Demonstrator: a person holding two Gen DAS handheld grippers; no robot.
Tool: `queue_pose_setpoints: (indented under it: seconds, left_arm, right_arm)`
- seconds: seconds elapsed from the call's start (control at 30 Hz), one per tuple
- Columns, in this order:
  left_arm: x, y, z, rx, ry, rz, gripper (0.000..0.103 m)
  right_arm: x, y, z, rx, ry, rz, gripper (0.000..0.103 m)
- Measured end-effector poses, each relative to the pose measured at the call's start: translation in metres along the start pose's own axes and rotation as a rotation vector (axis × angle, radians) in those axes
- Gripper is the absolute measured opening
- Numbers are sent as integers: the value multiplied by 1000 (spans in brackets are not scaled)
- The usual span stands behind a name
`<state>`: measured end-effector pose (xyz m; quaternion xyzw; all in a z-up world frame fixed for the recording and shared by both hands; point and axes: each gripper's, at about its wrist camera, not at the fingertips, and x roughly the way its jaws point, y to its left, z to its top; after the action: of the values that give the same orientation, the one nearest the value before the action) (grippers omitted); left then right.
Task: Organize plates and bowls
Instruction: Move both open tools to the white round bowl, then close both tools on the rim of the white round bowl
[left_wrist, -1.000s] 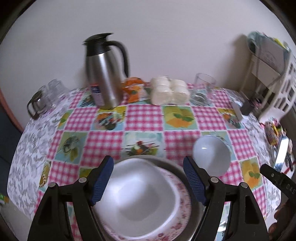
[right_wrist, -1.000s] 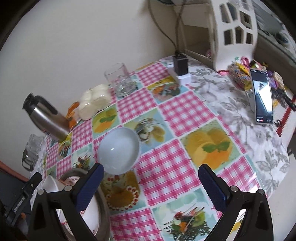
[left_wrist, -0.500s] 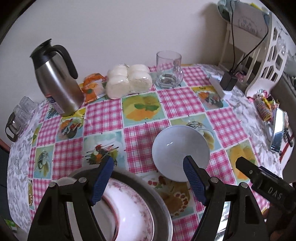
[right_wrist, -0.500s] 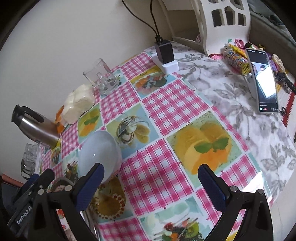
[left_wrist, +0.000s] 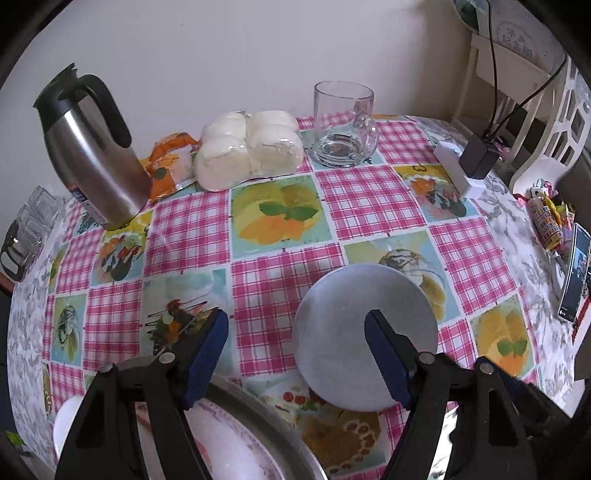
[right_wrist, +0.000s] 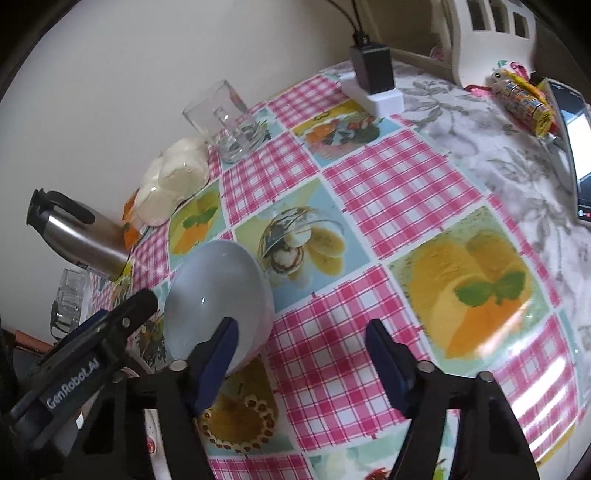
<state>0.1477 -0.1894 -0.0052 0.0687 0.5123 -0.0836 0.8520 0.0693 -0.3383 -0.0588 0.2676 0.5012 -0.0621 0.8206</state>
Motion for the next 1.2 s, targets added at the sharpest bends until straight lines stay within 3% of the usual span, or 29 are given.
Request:
queue_pose_setpoints:
  seconds: [0.07,0.3,0.57,0.7,1.2]
  left_arm:
    - [2,-2,1,1,-3,-4,77]
    - [11,-3,4,-4,5,-17,73]
    - [17,4,3,-40,24,-45,67]
    - [20,5,1,-47,41,-60,54]
    - [33,-21,-5,40,95,-98,32]
  right_arm:
    - [7,5,-2,-23,8,0,66]
    - [22,20,-8,-91,-3,-24,39]
    - [32,33,-14,-126,2,-18,24]
    - [29,30,-13,-115,-11,-25,16]
    - [21,3,-3,-64,-16,-43,13]
